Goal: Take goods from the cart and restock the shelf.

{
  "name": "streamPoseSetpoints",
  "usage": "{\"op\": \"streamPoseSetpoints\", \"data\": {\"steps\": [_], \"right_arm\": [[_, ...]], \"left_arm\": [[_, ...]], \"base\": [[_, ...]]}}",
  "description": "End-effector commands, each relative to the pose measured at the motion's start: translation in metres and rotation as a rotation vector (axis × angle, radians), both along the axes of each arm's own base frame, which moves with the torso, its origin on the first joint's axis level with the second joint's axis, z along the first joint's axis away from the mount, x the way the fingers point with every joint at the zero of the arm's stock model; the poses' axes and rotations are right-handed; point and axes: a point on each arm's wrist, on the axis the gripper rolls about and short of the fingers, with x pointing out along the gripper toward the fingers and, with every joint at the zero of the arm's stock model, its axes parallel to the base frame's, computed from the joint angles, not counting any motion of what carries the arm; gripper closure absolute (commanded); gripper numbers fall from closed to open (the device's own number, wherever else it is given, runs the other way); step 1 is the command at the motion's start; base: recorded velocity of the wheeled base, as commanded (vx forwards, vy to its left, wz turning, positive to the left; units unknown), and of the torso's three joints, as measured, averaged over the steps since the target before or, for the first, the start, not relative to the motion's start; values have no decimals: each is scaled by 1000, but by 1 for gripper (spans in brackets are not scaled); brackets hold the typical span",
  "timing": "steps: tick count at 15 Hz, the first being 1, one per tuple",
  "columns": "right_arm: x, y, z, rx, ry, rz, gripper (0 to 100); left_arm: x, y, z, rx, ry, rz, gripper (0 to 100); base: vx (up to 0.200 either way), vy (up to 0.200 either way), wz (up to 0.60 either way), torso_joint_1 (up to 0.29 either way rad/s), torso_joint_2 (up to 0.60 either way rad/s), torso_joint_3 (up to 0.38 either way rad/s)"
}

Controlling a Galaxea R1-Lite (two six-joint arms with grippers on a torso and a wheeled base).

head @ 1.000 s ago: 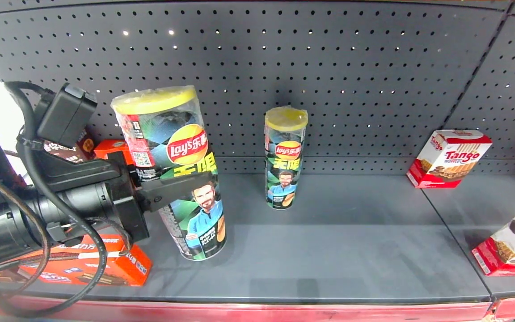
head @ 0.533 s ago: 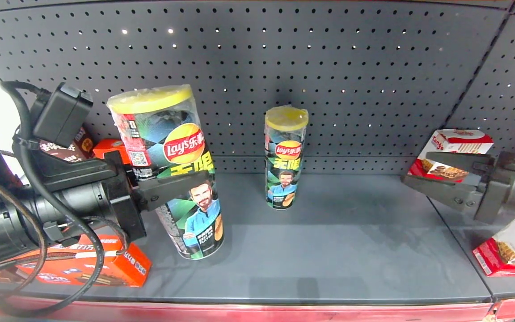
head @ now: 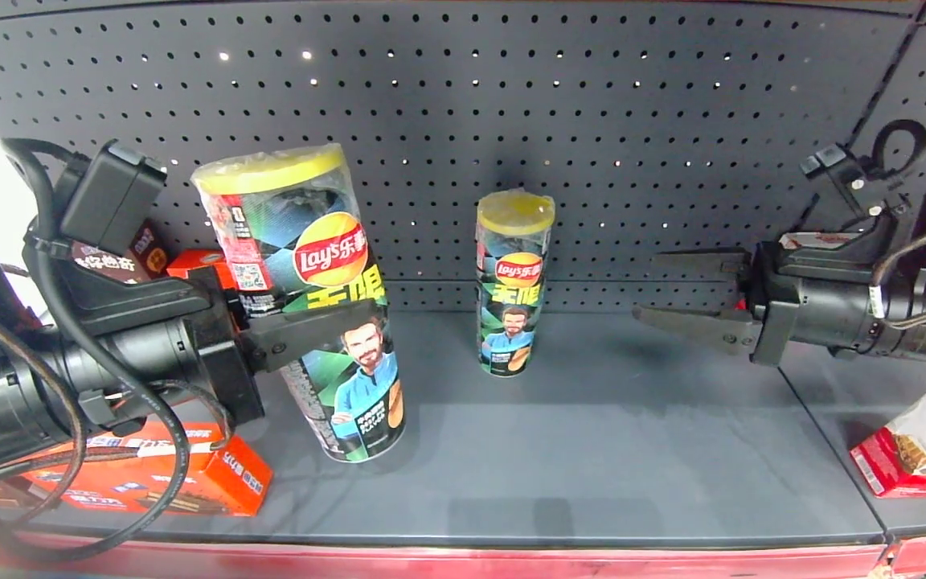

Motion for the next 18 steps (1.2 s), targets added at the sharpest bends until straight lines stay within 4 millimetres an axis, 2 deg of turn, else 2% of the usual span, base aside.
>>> {"op": "streamPoseSetpoints", "data": {"steps": [1,2,5,6,9,12,18], "right_arm": [[20,7,1,2,16,86,0],[26,10,1,1,7,119,0],[60,10,-5,-21,-81,234,0],[74,14,-6,-22,-100,247,0],[99,24,-13,-22,-108,256,0],[115,36,-20,-19,-113,274,0],[133,59,-38,-19,-88,314,0]], "left_arm": [[0,0,0,-3,3,1,100],[0,0,1,-6,5,-1,100],[1,0,3,-10,1,-1,100],[1,-1,5,-11,-3,-3,100],[2,-2,5,-13,3,-4,100],[3,-2,5,-15,4,-7,100],[4,-3,3,-11,10,-7,100]], "base": [[0,0,0,0,0,0],[0,0,0,0,0,0],[0,0,0,0,0,0],[0,0,0,0,0,0],[0,0,0,0,0,0],[0,0,0,0,0,0],[0,0,0,0,0,0]]}}
